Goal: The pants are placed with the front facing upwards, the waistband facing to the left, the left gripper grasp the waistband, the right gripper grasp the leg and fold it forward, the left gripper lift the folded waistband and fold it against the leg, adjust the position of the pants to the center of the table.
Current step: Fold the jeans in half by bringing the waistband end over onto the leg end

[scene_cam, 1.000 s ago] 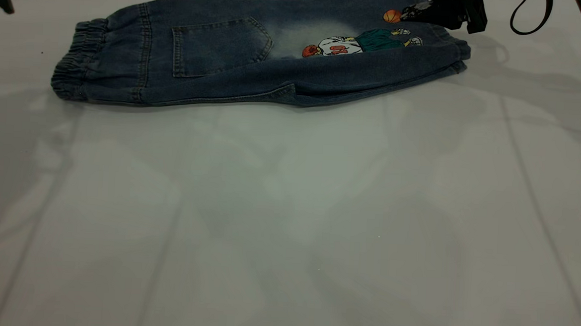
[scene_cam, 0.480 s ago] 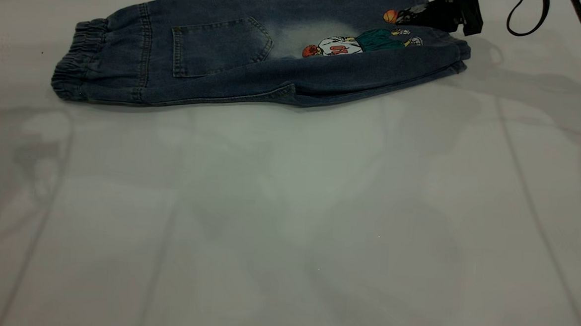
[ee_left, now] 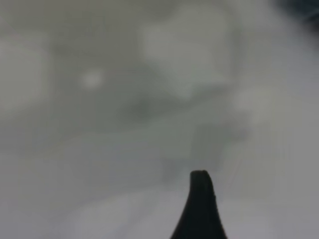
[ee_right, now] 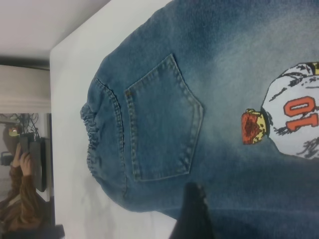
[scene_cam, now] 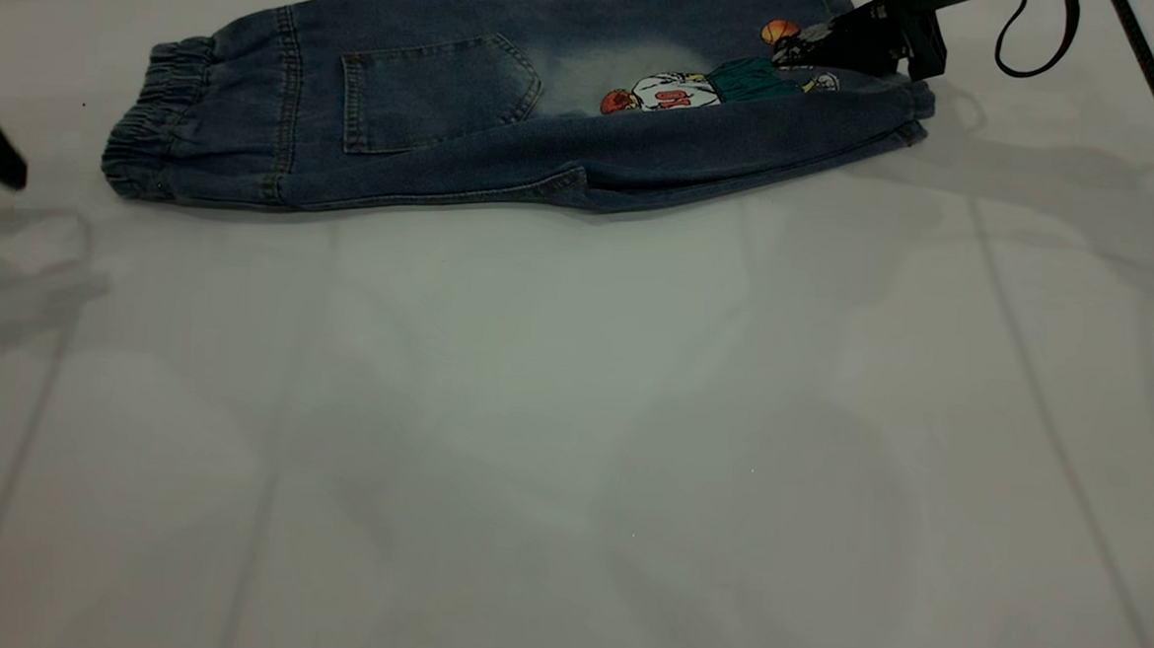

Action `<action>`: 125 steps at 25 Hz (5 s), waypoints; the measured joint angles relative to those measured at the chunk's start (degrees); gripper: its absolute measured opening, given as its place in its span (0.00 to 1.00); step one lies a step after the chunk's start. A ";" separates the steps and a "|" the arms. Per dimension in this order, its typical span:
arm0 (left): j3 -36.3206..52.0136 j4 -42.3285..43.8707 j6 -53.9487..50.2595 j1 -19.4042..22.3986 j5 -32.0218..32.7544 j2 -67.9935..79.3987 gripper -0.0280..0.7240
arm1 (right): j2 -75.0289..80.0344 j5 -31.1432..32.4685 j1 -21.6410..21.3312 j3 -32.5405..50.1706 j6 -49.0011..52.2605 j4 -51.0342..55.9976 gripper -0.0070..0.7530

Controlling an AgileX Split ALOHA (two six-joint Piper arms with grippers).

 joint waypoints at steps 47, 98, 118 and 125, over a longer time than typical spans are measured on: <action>-5.39 -67.92 44.25 -0.60 2.68 23.43 0.56 | 0.00 0.78 0.00 0.00 -1.34 -0.16 0.66; -1.88 -35.62 33.88 -5.35 10.76 -16.97 0.11 | 7.08 -7.07 22.39 -17.68 10.23 -23.24 0.66; -11.57 -36.55 34.11 -29.62 -5.13 -6.58 0.11 | -5.28 -3.46 7.39 -17.68 10.57 -31.28 0.66; -23.80 -36.85 34.00 -34.74 -6.06 8.91 0.11 | -10.68 -0.71 2.22 -17.68 10.44 -31.45 0.66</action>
